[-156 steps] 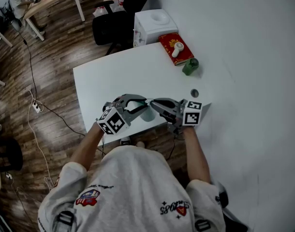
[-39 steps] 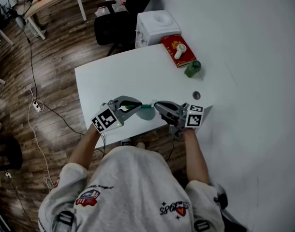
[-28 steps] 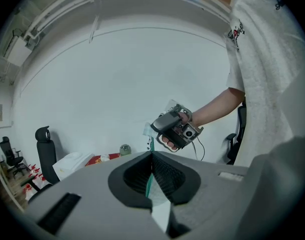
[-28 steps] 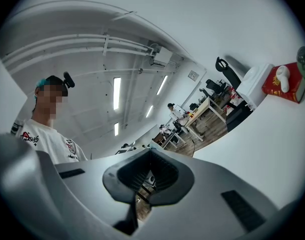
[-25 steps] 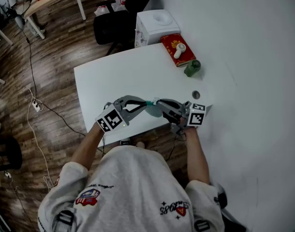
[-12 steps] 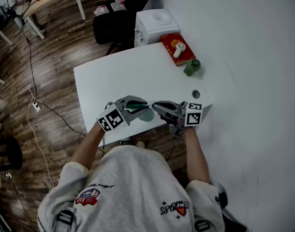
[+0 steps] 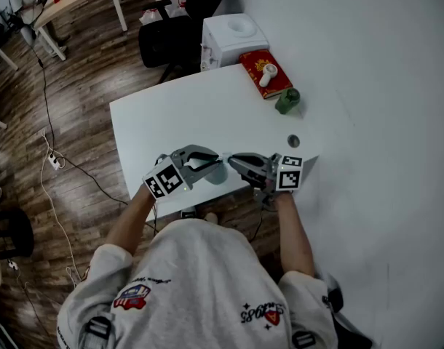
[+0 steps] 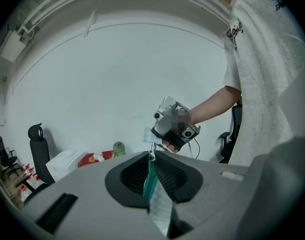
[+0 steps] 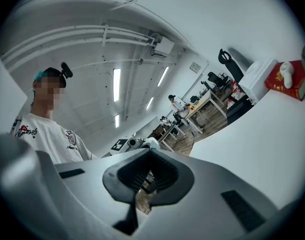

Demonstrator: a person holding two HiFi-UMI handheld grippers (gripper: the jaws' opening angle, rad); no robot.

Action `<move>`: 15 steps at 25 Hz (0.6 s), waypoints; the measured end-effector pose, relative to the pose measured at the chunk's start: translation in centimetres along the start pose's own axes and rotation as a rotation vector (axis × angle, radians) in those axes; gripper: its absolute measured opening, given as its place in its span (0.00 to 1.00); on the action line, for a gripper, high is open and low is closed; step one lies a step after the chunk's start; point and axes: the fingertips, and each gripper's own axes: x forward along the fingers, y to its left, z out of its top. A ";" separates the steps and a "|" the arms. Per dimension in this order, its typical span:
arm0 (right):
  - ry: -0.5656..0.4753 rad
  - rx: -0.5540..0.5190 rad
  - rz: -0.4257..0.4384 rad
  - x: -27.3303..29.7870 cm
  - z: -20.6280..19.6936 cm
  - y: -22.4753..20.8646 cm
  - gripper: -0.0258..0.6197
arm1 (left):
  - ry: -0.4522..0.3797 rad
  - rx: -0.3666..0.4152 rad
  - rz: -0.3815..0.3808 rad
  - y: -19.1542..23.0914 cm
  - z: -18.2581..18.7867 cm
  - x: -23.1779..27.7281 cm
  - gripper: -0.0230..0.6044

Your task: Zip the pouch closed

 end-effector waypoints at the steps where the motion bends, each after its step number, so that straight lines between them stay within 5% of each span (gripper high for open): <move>1: -0.003 0.001 -0.001 0.0 0.0 -0.1 0.04 | 0.002 0.001 -0.002 0.0 0.0 0.0 0.10; 15: -0.052 0.047 0.042 0.0 -0.7 -0.2 0.04 | -0.012 -0.037 -0.031 -0.4 -0.4 -0.5 0.10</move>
